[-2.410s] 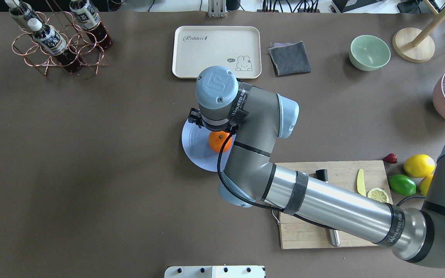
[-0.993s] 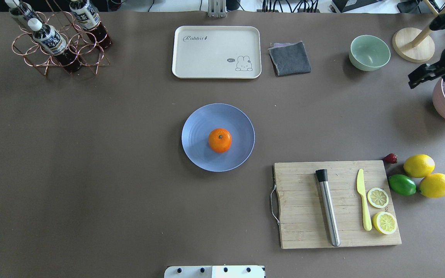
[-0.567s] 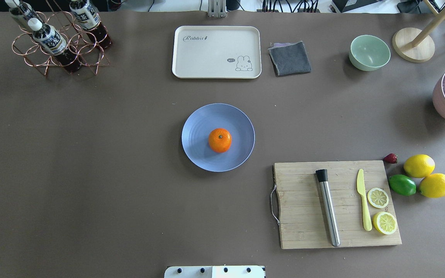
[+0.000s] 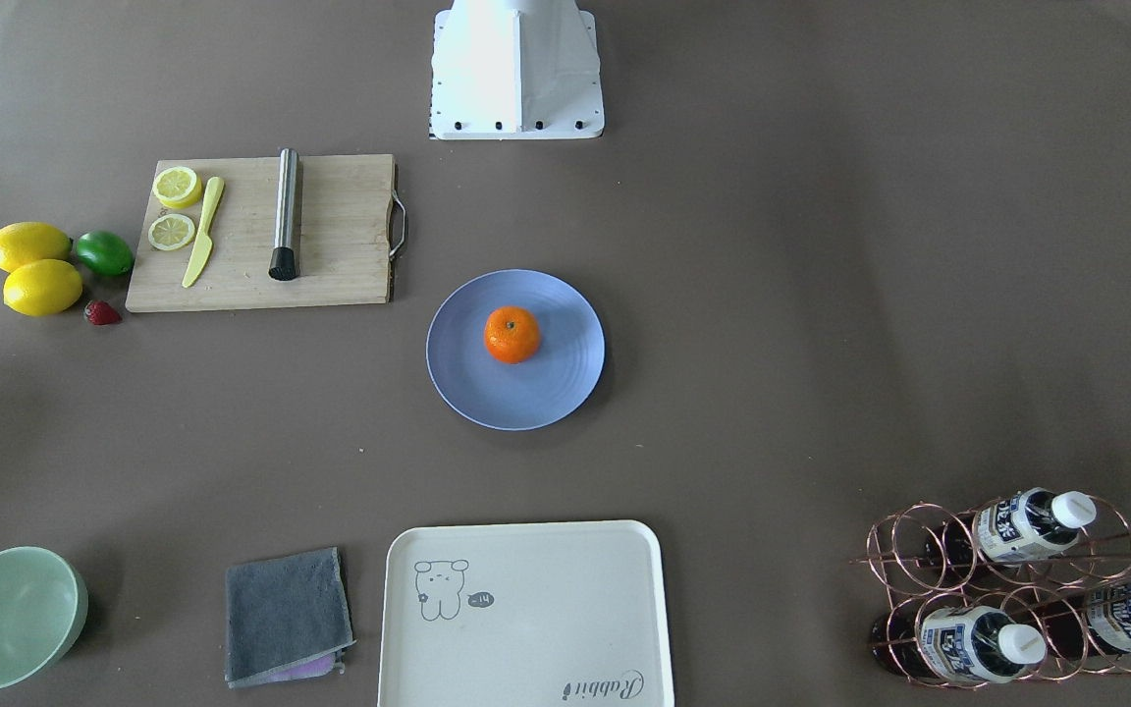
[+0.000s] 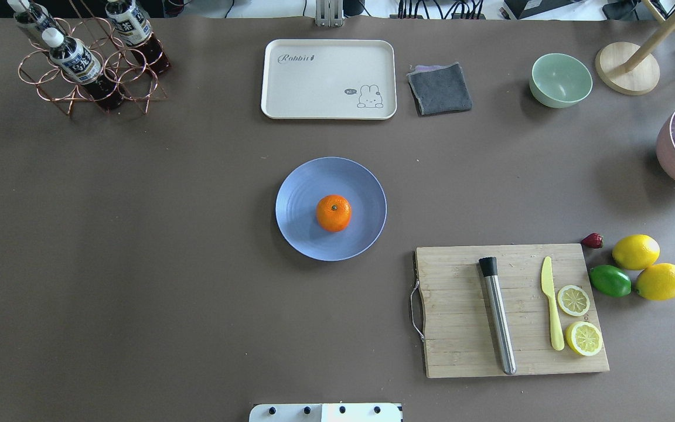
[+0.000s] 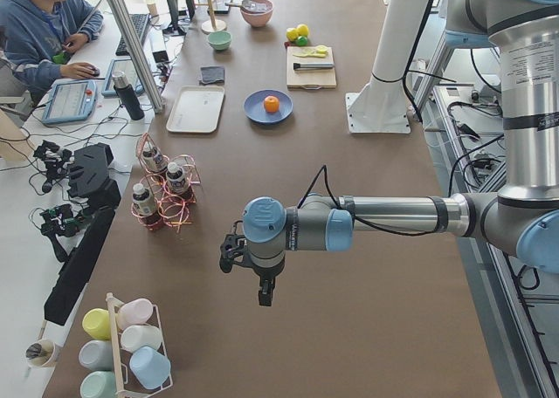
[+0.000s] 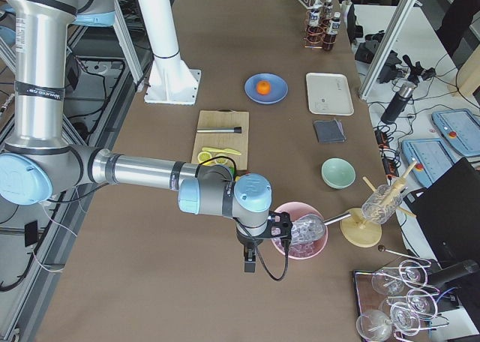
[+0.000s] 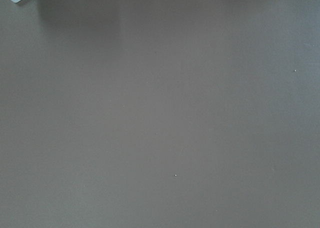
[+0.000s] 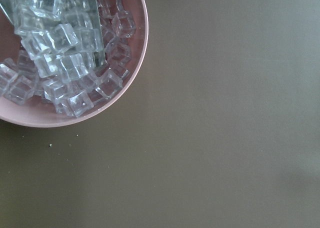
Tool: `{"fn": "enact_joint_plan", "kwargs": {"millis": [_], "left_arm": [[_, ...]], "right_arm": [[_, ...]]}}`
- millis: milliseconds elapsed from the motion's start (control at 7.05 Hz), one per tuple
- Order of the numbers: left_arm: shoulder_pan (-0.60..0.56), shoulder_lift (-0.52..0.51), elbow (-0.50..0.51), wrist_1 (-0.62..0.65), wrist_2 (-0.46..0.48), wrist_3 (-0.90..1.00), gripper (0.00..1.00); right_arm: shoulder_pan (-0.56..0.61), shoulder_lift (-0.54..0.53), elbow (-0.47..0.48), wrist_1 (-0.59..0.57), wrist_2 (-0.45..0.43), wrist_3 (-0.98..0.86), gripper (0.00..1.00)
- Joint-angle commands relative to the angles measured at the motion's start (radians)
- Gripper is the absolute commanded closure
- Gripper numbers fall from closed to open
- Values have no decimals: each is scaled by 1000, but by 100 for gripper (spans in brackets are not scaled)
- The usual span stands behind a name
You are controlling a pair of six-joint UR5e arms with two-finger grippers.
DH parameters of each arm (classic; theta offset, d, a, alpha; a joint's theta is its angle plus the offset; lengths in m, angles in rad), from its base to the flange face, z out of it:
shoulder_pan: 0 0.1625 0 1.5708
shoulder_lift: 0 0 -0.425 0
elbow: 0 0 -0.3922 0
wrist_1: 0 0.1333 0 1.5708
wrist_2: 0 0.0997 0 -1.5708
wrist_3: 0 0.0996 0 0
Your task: Pick orange to plate
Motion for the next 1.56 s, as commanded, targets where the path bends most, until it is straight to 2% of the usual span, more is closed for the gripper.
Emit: {"fn": "enact_joint_plan", "kwargs": {"millis": [0, 142, 1418], "left_arm": [[0, 2, 1, -3, 0, 2, 2], [-2, 3, 2, -6, -3, -1, 2], [-2, 0, 4, -9, -1, 6, 2]], "right_arm": [[2, 36, 16, -104, 59, 4, 0], [0, 61, 20, -169, 59, 2, 0], [-30, 50, 39, -165, 72, -9, 0]]}}
